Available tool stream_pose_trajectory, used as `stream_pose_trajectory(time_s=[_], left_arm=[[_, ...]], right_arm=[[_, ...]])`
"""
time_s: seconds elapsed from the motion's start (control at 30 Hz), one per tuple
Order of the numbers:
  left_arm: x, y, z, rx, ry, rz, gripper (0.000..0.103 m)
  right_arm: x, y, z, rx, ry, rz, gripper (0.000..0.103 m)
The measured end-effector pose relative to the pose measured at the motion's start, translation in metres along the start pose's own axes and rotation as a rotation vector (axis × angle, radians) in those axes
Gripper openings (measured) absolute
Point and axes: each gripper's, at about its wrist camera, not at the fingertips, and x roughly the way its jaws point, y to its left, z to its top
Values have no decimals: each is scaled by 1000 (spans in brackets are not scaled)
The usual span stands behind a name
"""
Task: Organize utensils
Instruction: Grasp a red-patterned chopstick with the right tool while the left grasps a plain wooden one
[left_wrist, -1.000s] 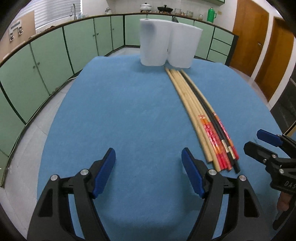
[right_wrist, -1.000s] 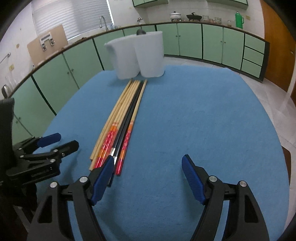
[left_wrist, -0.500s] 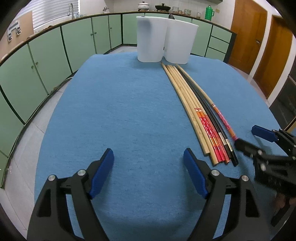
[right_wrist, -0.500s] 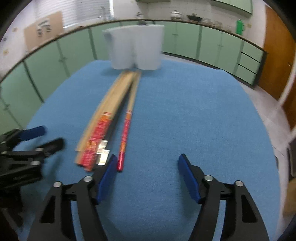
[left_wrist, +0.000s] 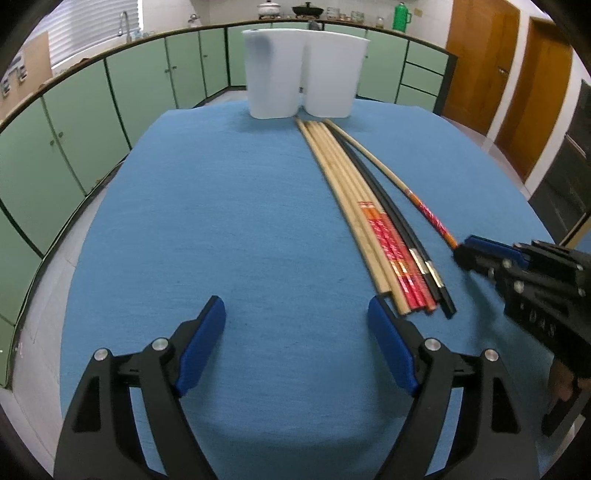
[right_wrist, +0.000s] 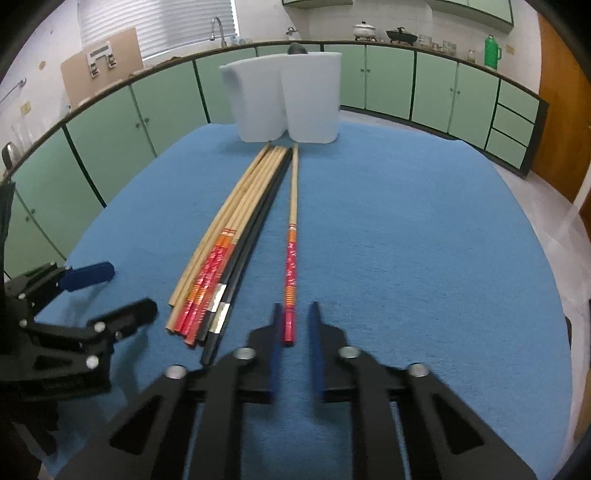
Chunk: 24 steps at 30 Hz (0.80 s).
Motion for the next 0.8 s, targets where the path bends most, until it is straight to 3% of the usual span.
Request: stream_pose_trajectory(time_s=[0.5, 0.57, 0.8], left_arm=[[10, -20, 7, -8, -4, 21, 78], [10, -20, 9, -14, -9, 23, 73], [10, -33, 11, -6, -34, 3, 30]], right_arm=[[-4, -26, -8, 63, -7, -17, 6], [-3, -27, -7, 65, -8, -13, 6], [-3, -29, -7, 73, -8, 1, 6]])
